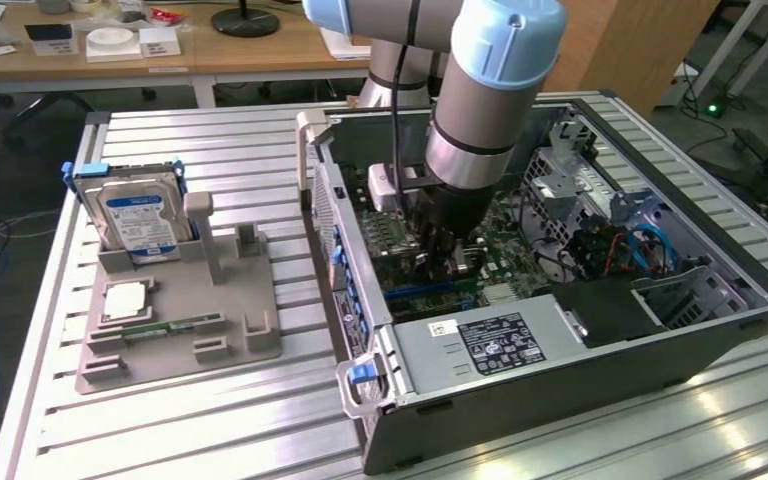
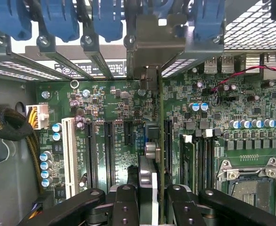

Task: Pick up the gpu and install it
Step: 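Insert the gpu into the slot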

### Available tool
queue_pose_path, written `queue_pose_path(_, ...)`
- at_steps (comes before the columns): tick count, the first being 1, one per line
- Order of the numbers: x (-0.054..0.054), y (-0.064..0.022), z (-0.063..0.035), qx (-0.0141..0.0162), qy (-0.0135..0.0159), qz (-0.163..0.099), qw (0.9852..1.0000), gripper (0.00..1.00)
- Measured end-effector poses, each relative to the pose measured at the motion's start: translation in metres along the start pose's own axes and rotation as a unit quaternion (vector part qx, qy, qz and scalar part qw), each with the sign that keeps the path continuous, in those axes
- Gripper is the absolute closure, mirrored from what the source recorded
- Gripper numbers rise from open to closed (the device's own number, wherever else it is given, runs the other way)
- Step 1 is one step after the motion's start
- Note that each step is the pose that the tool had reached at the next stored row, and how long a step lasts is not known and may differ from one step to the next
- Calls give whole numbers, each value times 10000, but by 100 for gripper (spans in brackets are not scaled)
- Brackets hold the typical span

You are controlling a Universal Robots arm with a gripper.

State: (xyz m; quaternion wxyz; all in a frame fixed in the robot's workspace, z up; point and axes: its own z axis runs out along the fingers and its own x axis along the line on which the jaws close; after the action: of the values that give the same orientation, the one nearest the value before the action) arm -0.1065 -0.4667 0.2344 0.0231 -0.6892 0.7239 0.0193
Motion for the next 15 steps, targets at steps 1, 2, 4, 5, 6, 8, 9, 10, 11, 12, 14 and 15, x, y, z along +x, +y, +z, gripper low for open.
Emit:
queue_pose_path(1, 0, 0, -1, 0, 1, 0, 10000, 72)
queue_pose_path(2, 0, 0, -1, -1, 1, 0, 10000, 72)
queue_pose_path(4, 0, 0, -1, 0, 1, 0, 10000, 72)
queue_pose_path(5, 1, 0, -1, -1, 2, 0, 10000, 72)
queue_pose_path(6, 1, -3, 0, -1, 2, 0, 10000, 72)
queue_pose_path(8, 0, -15, 3, 0, 2, 0, 10000, 72)
queue_pose_path(9, 0, -15, 3, -1, 2, 1, 10000, 72)
queue_pose_path(10, 0, -15, 3, -1, 2, 1, 10000, 72)
queue_pose_path(11, 0, -15, 5, -1, 2, 1, 10000, 72)
queue_pose_path(12, 0, -16, 6, -1, 3, 0, 10000, 72)
queue_pose_path(14, 0, -16, 7, -3, 9, 0, 10000, 72)
queue_pose_path(15, -1, -16, 8, -5, 16, 0, 10000, 72)
